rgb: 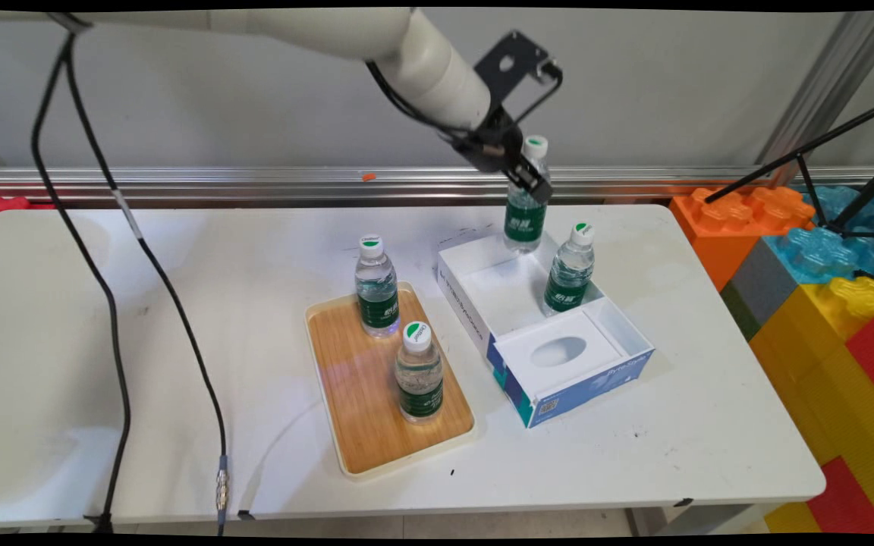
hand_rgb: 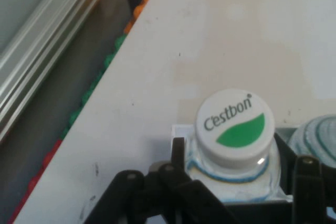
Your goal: Place the picked object on the tray
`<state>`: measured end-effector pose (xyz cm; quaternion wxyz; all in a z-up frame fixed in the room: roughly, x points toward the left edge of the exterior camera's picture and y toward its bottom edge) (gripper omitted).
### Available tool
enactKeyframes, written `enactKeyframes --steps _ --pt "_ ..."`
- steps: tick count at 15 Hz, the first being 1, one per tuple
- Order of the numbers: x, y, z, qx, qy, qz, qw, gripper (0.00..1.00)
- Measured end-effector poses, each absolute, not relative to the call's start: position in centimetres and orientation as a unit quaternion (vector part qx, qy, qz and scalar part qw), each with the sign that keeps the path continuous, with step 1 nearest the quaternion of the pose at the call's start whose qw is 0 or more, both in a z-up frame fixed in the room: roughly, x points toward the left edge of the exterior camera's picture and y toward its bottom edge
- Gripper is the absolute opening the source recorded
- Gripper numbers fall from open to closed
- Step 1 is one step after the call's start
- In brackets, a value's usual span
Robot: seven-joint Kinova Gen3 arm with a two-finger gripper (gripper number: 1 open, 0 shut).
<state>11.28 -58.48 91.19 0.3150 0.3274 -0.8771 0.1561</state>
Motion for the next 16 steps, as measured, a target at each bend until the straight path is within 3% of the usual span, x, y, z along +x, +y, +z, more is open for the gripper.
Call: enactKeyframes --steps 9,16 --pt "14.6 -50.8 102.4 0.327 -0.880 0.160 0.307 0.00" --pt "18.5 -43.7 107.3 0.296 -0.893 0.151 0.304 0.00"
